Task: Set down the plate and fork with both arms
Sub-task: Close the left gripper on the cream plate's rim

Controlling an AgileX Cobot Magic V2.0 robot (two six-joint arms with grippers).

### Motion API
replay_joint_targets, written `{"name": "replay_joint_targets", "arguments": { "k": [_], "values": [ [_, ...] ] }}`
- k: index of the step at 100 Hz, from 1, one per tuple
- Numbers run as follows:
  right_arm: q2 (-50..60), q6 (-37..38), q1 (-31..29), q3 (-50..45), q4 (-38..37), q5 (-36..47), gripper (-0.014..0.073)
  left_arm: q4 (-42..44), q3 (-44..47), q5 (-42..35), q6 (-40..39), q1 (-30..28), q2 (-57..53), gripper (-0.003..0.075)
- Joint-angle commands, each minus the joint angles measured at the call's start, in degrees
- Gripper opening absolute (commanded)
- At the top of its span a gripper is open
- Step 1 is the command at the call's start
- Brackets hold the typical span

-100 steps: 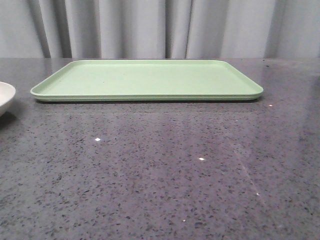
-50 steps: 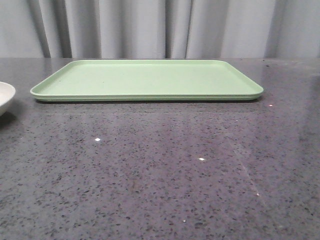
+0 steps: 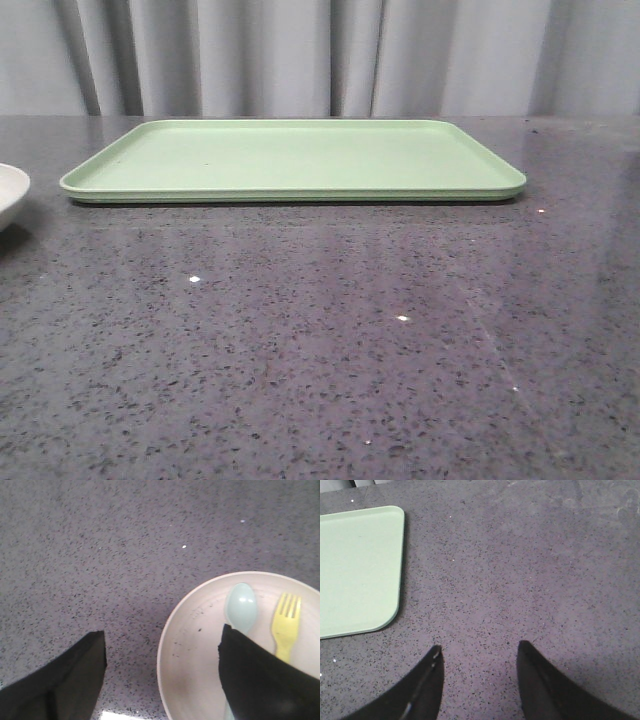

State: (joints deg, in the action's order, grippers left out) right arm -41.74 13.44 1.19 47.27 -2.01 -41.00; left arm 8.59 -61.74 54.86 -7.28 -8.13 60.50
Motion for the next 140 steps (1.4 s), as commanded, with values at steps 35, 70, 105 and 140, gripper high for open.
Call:
{"name": "replay_joint_targets", "arguments": {
  "k": [35,70,105,140],
  "values": [
    [-0.05,-0.53,-0.23,1.82,-0.54,2.79,0.0363,-11.4,-2.21,-1.76,12.07,-7.59,12.75,0.0472],
    [-0.05,-0.53,-0.23,1.82,-0.54,2.65,0.0363,-11.15,-2.21,-0.55,15.08,-7.59,21.08,0.0472],
    [-0.05,-0.53,-0.23,1.82,-0.54,2.65,0.0363,-10.91,-2.21,0.2,15.08,-7.59,22.95,0.0384],
    [-0.05,-0.53,-0.23,1.82,-0.54,2.65,0.0363,-10.91,-2.21,1.47,15.08,-7.59,22.95,0.002]
  ]
}}
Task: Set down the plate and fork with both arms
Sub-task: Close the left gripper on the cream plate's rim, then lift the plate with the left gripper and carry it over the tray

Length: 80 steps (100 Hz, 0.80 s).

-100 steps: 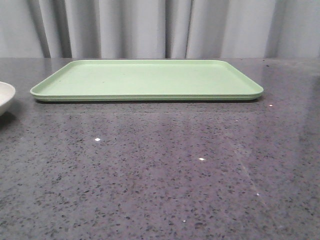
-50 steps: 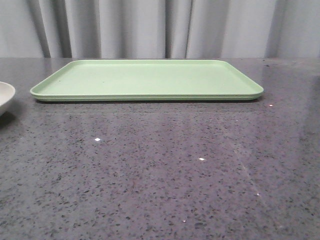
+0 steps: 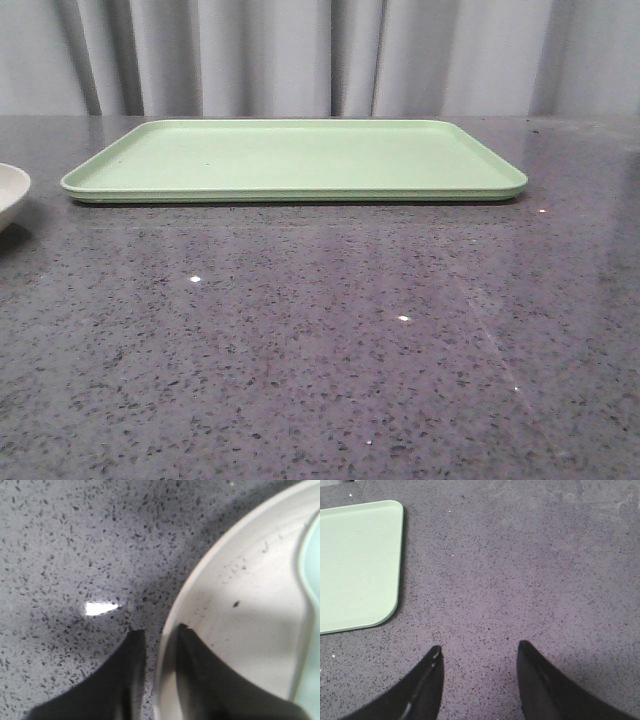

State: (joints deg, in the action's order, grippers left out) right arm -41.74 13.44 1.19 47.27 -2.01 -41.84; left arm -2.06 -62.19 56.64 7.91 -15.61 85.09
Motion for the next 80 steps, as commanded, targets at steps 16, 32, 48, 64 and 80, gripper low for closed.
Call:
{"name": "replay_joint_targets", "arguments": {
  "k": [16,32,48,64,80],
  "values": [
    [-0.05,-0.53,-0.23,1.82,-0.54,3.49,0.0363,-0.26,-1.75,0.86,-0.11,-0.11,-1.64,-0.002],
    [-0.05,-0.53,-0.23,1.82,-0.54,3.56,0.0363,-0.61,-1.75,3.57,-0.11,-0.19,-1.76,-0.002],
    [-0.05,-0.53,-0.23,1.82,-0.54,3.49,0.0363,-4.67,-3.6,7.43,0.32,-3.74,-2.88,-0.002],
    [-0.05,-0.53,-0.23,1.82,-0.54,3.44,0.0363,-7.42,-6.8,8.31,1.9,-6.86,-7.18,-0.002],
    [-0.05,-0.53,-0.23,1.82,-0.54,3.38,0.0363,-10.69,-11.71,9.21,1.9,-6.89,-9.42,-0.002]
  ]
}}
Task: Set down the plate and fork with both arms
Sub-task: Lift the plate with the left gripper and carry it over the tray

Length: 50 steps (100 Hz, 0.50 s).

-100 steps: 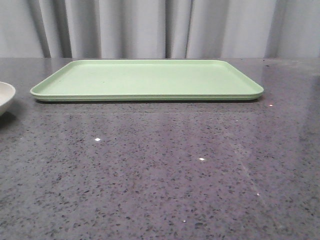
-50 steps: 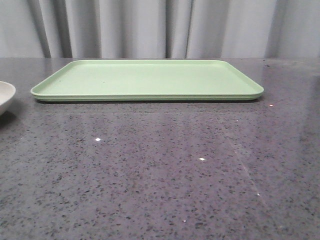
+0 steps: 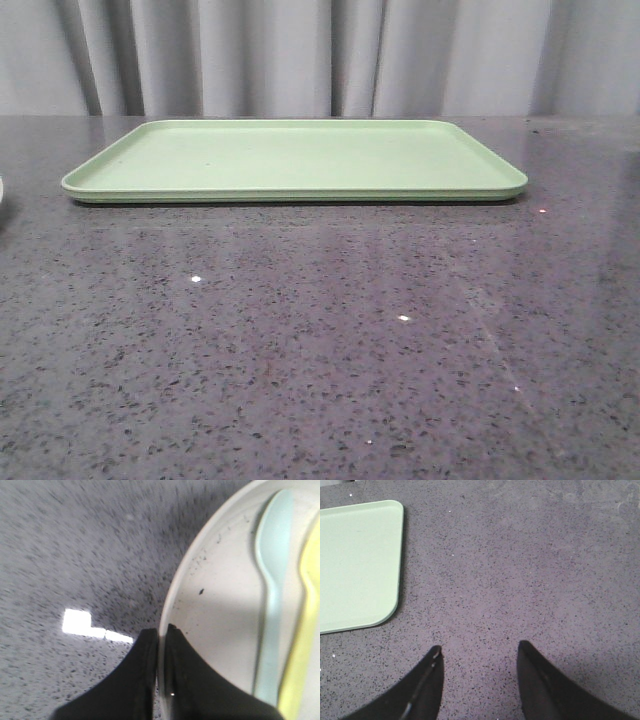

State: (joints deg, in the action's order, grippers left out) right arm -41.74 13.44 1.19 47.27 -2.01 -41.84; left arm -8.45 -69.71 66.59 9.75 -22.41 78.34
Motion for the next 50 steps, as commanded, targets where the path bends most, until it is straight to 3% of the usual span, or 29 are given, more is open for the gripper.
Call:
{"name": "replay_joint_targets", "arguments": {
  "k": [1,23,50],
  "values": [
    [-0.05,-0.53,-0.23,1.82,-0.54,3.3,0.0363,-4.65,-4.63,-0.62,0.21,-0.09,-2.64,-0.002],
    [-0.05,-0.53,-0.23,1.82,-0.54,3.25,0.0363,-13.75,-9.4,-0.76,2.26,2.36,-1.47,-0.002],
    [-0.05,-0.53,-0.23,1.82,-0.54,3.25,0.0363,-15.02,-12.96,-6.55,-3.09,14.77,4.04,-0.0021]
  ]
}}
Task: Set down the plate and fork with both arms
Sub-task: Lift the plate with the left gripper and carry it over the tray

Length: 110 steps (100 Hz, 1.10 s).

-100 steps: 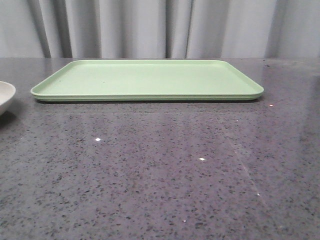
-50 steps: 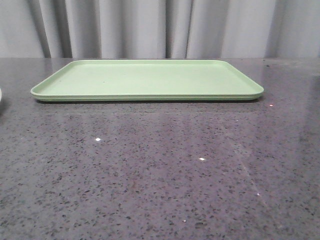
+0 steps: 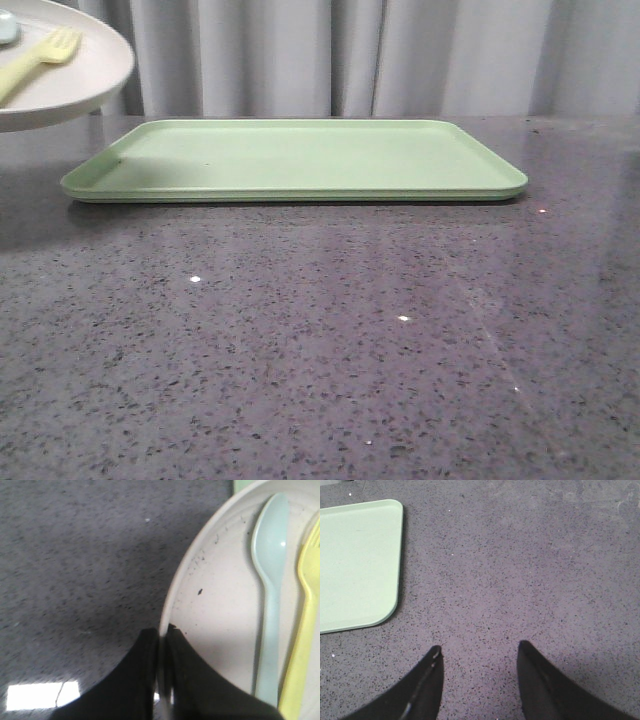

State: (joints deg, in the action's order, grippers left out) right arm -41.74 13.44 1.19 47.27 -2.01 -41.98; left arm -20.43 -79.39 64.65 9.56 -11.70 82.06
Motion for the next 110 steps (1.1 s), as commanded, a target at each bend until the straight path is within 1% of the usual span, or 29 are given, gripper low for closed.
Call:
{"name": "replay_joint_targets", "arguments": {
  "k": [1,14,25,34,46,58,76,110],
  "values": [
    [-0.05,-0.53,-0.23,1.82,-0.54,3.38,0.0363,-3.03,-3.45,-4.64,-3.27,4.4,0.76,-0.0021],
    [-0.05,-0.53,-0.23,1.82,-0.54,3.38,0.0363,-3.11,-6.8,-8.18,-5.39,10.92,5.06,-0.0021],
    [-0.05,-0.53,-0.23,1.82,-0.54,3.38,0.0363,-6.6,-9.94,-10.41,-5.47,15.65,8.97,-0.0021],
    [-0.05,-0.53,-0.23,1.82,-0.54,3.38,0.0363,-8.86,-13.32,-11.09,-6.13,18.55,12.57,-0.0021],
    [-0.05,-0.53,-0.23,1.82,-0.54,3.38,0.0363,-8.97,-18.12,-11.11,-8.51,21.39,17.42,-0.0021],
    [-0.05,-0.53,-0.23,1.82,-0.54,3.44,0.0363,-9.09,-21.75,-12.54,-11.97,23.13,21.15,-0.0021],
    [-0.05,-0.53,-0.23,1.82,-0.54,3.44,0.0363,-9.09,-22.82,-15.0,-15.74,23.98,24.72,-0.0021],
    [-0.05,-0.53,-0.23,1.82,-0.54,3.44,0.0363,-8.88,-22.82,-14.78,-15.84,24.11,27.79,-0.002]
  ]
}}
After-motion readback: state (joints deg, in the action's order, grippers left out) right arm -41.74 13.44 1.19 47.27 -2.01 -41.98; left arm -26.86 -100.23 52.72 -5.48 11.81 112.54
